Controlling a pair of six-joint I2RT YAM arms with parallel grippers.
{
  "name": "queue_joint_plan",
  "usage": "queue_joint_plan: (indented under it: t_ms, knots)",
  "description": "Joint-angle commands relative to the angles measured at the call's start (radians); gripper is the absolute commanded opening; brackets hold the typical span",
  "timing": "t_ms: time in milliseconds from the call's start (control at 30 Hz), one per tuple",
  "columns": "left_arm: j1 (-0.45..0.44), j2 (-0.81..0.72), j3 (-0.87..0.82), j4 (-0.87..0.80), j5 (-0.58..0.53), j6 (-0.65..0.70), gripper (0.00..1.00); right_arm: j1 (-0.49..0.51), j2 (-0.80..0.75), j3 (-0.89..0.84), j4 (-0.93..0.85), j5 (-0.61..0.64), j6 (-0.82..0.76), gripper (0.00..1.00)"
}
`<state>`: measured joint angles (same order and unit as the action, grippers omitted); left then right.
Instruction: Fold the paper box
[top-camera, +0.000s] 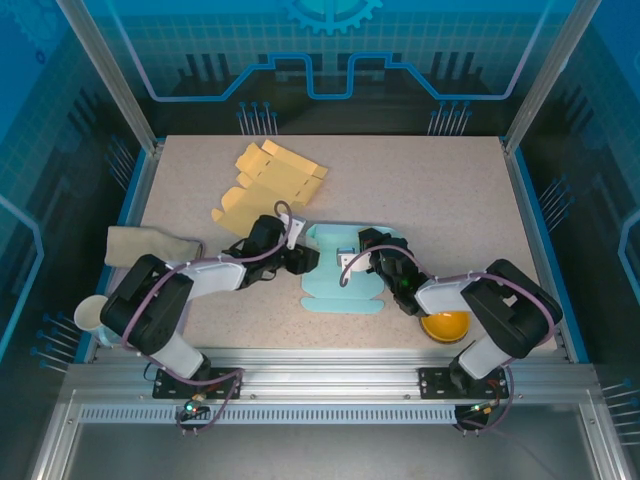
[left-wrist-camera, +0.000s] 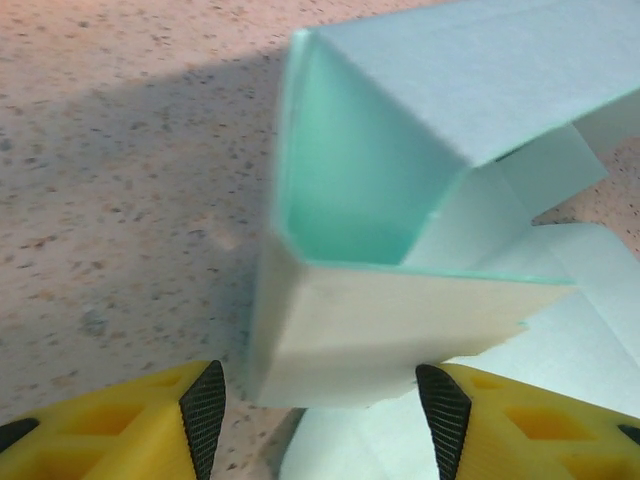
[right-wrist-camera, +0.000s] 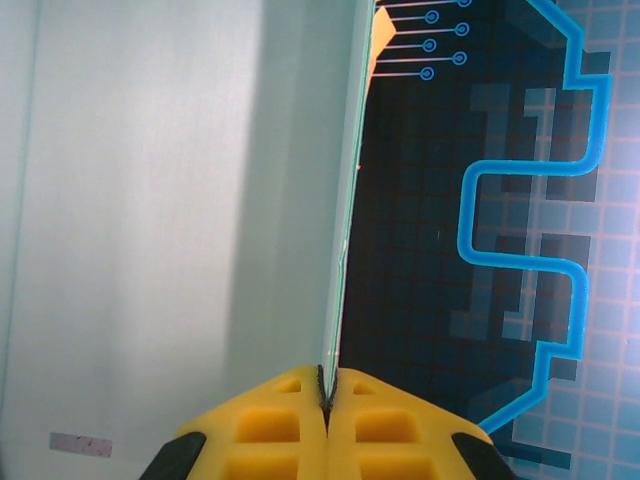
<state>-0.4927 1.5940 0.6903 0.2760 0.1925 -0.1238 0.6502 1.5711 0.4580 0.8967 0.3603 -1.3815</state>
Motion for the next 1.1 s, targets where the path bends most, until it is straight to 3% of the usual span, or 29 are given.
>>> queue_joint_plan:
  t_ms: [0,267,367,433,467,567,900,1067]
  knots:
    - [-0.028,0.030,0.042,0.019,0.003,0.028,0.59,0.014,0.033,-0.011,-0.017,0.004,-0.030,0.00]
    - [-0.035,0.023,0.065,0.006,-0.009,0.050,0.48,0.014,0.037,-0.013,-0.029,0.008,-0.033,0.00]
    - [-0.034,0.033,0.072,-0.011,-0.046,0.058,0.39,0.014,0.036,-0.011,-0.031,0.008,-0.033,0.00]
    - [-0.035,0.041,0.083,-0.021,-0.076,0.057,0.38,0.013,0.036,-0.012,-0.033,0.008,-0.034,0.00]
    - [-0.033,0.044,0.088,-0.023,-0.096,0.053,0.40,0.016,0.036,-0.011,-0.033,0.008,-0.034,0.00]
    - [-0.034,0.051,0.101,-0.023,-0.138,0.046,0.64,0.016,0.031,-0.010,-0.039,0.006,-0.036,0.00]
    - [-0.036,0.099,0.159,-0.037,-0.197,0.048,0.62,0.019,0.008,-0.013,-0.050,0.001,-0.044,0.00]
    - [-0.040,0.123,0.189,-0.033,-0.202,0.074,0.68,0.020,-0.022,-0.020,-0.066,-0.029,-0.038,0.00]
